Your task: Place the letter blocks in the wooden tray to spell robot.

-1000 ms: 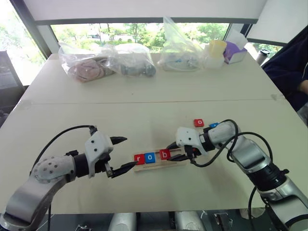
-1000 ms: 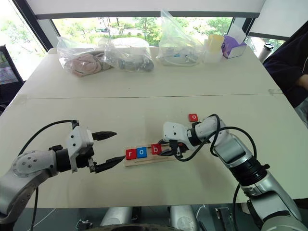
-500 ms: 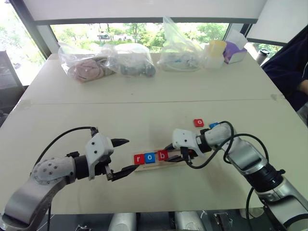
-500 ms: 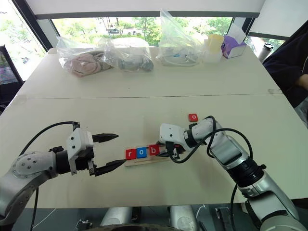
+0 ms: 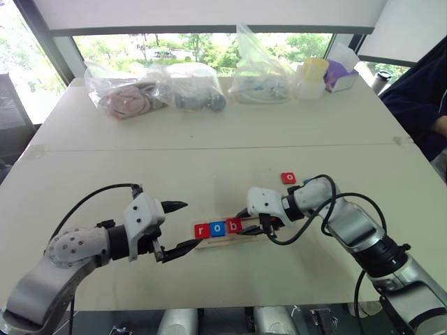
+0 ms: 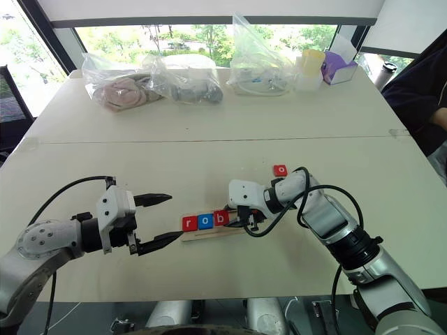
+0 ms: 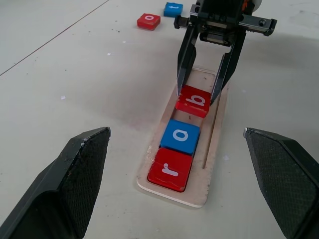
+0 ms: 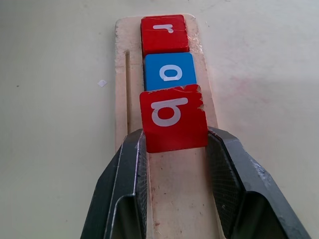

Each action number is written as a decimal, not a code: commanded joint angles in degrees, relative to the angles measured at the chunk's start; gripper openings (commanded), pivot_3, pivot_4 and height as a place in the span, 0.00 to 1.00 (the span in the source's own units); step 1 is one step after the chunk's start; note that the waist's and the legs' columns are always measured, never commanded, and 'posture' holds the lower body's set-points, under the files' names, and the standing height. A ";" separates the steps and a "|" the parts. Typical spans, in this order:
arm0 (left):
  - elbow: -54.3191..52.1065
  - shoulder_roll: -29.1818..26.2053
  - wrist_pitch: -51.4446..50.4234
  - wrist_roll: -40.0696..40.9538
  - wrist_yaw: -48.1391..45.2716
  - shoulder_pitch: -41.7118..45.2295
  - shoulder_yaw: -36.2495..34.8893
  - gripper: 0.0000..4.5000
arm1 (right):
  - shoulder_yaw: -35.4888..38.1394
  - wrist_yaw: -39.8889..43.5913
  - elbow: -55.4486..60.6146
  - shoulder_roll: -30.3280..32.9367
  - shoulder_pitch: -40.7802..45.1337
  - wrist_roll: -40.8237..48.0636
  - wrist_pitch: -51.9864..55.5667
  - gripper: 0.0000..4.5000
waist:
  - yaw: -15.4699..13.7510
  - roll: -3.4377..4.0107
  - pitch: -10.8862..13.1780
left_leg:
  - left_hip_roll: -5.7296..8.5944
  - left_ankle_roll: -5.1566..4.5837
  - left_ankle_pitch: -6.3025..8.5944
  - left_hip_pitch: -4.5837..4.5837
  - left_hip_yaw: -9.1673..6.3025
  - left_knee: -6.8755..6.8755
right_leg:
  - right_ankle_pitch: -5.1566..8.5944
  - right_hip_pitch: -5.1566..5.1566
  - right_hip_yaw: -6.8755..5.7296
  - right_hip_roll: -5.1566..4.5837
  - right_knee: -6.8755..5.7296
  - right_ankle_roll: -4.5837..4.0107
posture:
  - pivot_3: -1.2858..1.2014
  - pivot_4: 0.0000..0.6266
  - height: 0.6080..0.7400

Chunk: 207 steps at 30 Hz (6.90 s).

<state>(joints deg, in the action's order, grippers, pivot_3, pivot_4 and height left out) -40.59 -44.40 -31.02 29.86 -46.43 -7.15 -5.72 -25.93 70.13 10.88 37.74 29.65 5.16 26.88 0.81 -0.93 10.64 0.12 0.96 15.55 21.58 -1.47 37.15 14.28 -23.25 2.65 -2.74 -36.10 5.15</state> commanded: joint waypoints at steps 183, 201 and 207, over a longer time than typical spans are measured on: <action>7.22 2.80 7.41 -1.17 -6.13 9.65 4.99 1.00 | 17.49 4.22 -19.47 16.02 -11.56 5.41 -20.84 0.35 | -0.08 -0.03 0.01 | 0.02 -0.01 -0.02 0.65 -0.03 0.24 | -0.07 -0.49 -0.03 0.10 -0.11 0.15 | 0.52 0.24 1.00; 6.05 1.99 6.31 0.13 -5.77 9.21 4.68 1.00 | 10.29 5.20 1.02 9.65 -5.06 7.04 -8.91 0.26 | -0.24 -0.01 0.02 | 0.03 -0.01 -0.01 0.58 -0.11 0.25 | -0.07 -0.40 -0.09 0.06 -0.10 0.15 | 0.52 0.24 1.00; 4.72 1.88 5.90 0.42 -4.78 8.13 4.40 1.00 | 7.12 4.84 -0.52 7.12 -3.30 4.38 -9.55 0.26 | -0.11 -0.02 0.02 | 0.04 -0.01 -0.01 0.59 -0.10 0.25 | -0.04 -0.40 -0.09 0.05 -0.10 0.09 | 0.52 0.24 1.00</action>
<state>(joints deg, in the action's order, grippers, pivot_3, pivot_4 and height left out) -33.83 -42.16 -24.99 29.39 -51.64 1.23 0.21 -19.05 75.08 10.28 45.24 25.34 9.84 18.22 0.70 -0.94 10.65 0.16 0.96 15.54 22.17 -1.58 37.40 14.24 -23.65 2.56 -2.70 -36.20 5.24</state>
